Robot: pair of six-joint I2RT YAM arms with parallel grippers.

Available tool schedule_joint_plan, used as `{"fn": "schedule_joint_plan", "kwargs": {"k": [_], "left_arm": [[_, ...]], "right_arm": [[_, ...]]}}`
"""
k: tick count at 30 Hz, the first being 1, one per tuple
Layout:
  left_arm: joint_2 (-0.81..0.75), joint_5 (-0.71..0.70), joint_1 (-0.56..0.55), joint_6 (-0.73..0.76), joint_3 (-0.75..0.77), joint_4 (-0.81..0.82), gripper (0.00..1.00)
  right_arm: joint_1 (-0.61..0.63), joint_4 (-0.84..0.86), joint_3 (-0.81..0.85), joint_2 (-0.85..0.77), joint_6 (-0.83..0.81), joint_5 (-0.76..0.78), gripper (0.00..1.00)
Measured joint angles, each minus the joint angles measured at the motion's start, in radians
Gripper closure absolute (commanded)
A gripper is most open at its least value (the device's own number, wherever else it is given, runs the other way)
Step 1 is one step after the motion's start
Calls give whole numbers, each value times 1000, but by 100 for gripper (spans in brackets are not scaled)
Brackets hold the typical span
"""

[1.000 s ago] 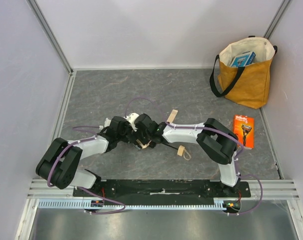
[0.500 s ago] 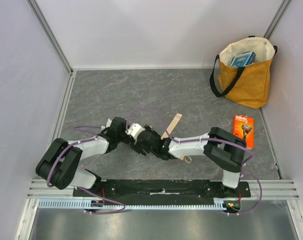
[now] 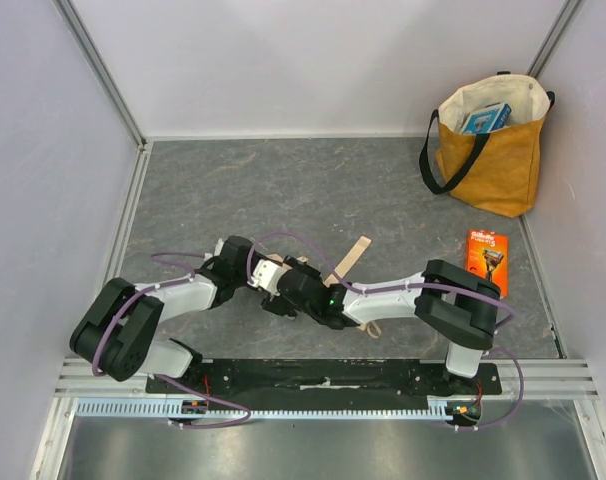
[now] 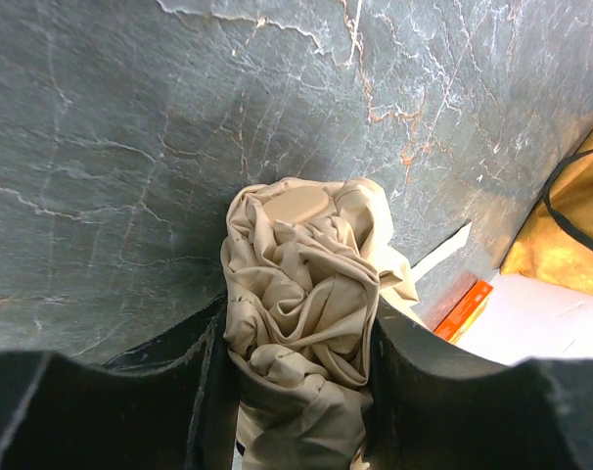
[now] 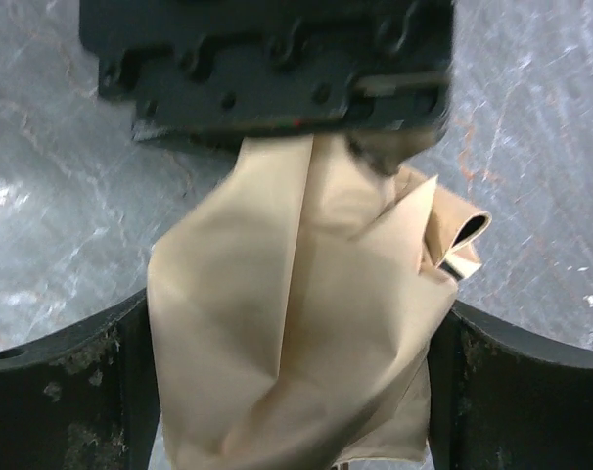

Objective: Put away the umbrella

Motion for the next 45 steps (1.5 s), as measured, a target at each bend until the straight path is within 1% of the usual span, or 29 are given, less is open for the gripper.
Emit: {"fn": "schedule_joint_plan", "kwargs": {"k": [5,7,10,12,14,16,19,20,21,22,23,28,29,30,31,32,33,34,36,37,38,42,45], "left_arm": [[-6,1,0,0,-8,11,98],[-10,5,2,0,-12,13,98],[-16,5,2,0,-14,12,98],[-19,6,2,0,-14,7,98],[-20,7,2,0,-13,4,98],[-20,8,2,0,-13,-1,98],[-23,7,2,0,-11,-10,98],[-25,7,2,0,-11,-11,98],[-30,5,2,0,-11,-18,98],[-35,1,2,0,-12,-24,98],[-41,-4,3,0,-13,-30,98],[-85,-31,6,1,-34,-49,98],[-100,-37,8,5,-42,-54,93],[-113,-42,9,9,-50,-56,81],[-135,-48,13,16,-66,-56,63],[-156,-49,16,21,-80,-54,49],[-185,-51,21,27,-101,-51,39],[-217,-50,25,34,-126,-47,32],[-285,-40,32,48,-176,-26,13],[-328,-32,37,57,-199,-15,11],[-370,-27,42,68,-219,-10,10],[-506,-20,60,103,-286,-13,9],[-608,-15,72,132,-320,-23,8]], "right_arm": [[2,-9,82,49,-39,53,13],[8,-16,92,50,-48,72,19],[15,-30,93,51,-62,101,29],[18,-37,93,53,-68,120,42],[25,-37,93,63,-69,129,58],[35,-29,93,77,-68,155,67],[44,-19,95,84,-68,180,73],[48,-16,95,86,-64,186,77],[51,-9,95,91,-60,193,87],[52,-2,96,96,-58,197,95],[55,10,96,100,-50,198,100],[57,58,85,106,-23,182,100],[58,70,80,105,-20,174,100],[57,90,72,103,-13,159,100],[55,109,61,98,-6,143,100],[50,129,49,91,4,120,100],[41,155,31,81,19,83,100],[27,188,7,67,36,38,100],[-8,239,-32,44,73,-50,100],[-35,263,-51,32,99,-100,100],[-56,278,-63,26,120,-137,100],[-132,356,-111,13,204,-304,100],[-172,428,-149,14,267,-399,100]]}}
